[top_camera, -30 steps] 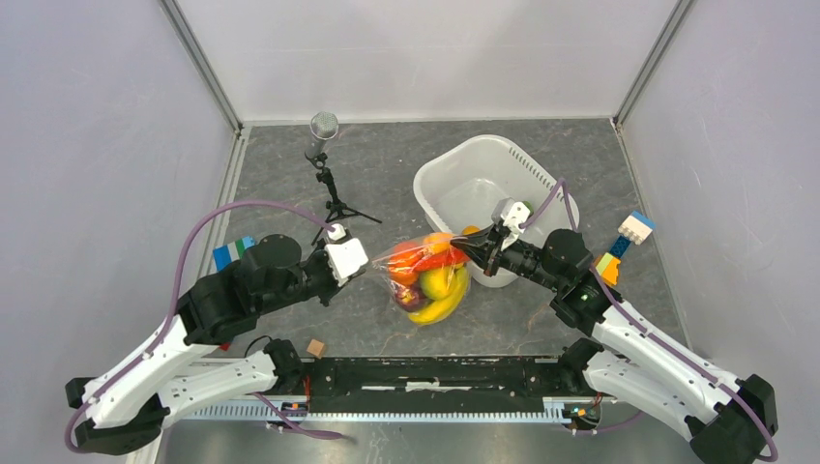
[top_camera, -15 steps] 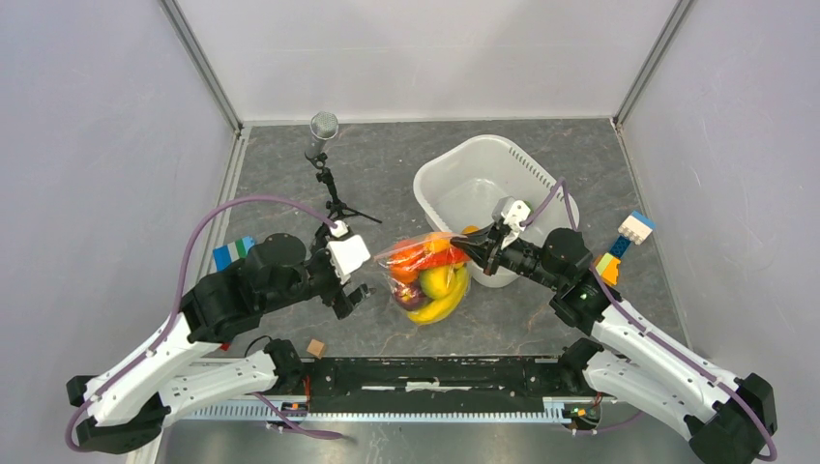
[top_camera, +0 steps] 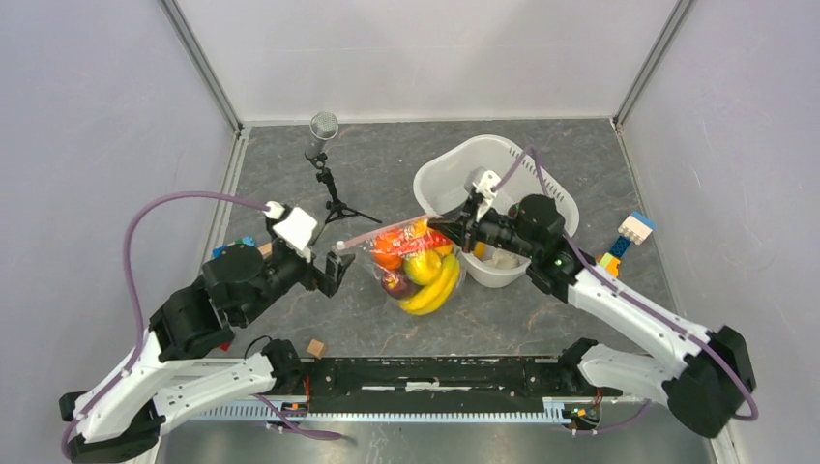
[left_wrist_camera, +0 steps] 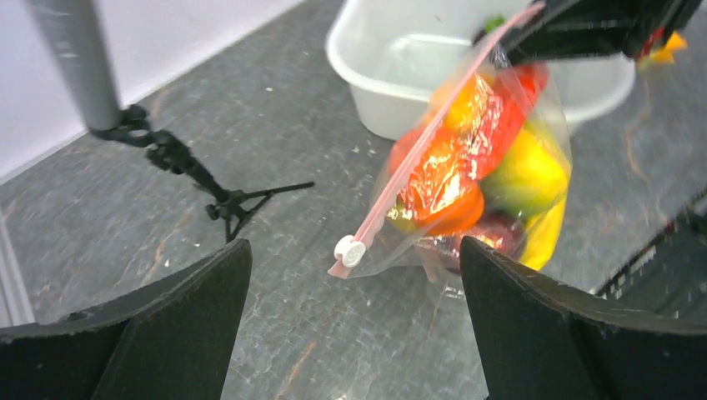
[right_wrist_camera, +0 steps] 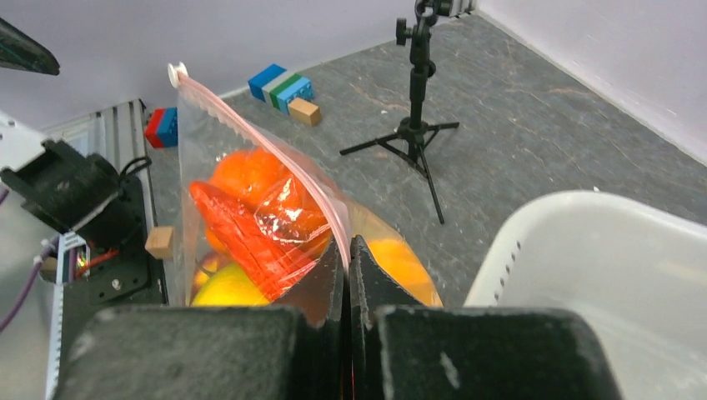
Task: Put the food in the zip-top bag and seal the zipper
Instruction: Place the zipper food storage bag at the center of the board.
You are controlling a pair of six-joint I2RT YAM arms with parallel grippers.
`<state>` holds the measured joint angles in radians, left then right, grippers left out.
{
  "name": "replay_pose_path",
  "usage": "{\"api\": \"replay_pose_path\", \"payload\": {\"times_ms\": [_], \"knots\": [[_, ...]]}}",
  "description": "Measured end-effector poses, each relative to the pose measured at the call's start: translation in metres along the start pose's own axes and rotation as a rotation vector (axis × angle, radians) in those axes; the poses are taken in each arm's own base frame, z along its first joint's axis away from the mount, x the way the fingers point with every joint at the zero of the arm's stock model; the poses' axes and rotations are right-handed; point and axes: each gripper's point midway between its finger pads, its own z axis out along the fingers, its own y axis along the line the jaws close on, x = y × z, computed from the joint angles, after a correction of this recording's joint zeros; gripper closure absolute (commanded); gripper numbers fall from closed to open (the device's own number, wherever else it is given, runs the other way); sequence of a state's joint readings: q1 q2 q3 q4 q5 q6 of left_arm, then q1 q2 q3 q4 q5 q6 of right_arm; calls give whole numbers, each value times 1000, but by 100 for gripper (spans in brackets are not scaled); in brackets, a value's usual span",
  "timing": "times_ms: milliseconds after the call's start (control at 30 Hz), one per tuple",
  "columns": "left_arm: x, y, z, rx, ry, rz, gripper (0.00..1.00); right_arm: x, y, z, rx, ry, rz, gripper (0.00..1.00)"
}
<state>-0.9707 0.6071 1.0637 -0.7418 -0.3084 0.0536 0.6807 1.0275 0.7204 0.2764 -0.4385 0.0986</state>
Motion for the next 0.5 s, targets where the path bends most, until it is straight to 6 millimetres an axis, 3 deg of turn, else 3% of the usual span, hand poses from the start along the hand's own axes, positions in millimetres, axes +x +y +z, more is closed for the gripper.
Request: {"api": "replay_pose_path", "payload": {"times_ms": [200,333,433,500], "knots": [[-13,30,-8,-178,-61,-120,0,-28,-11,43,-40,-2,35,100],[-20,48,-23,-262,-140,-183,0,-63,-12,65,-80,-59,27,100],[-29,61,-44,-300,-235,-238,0,-76,-6,65,-123,-111,5,99],[-36,69,-58,-320,-292,-272,0,-66,5,58,-172,-136,-9,99]]}}
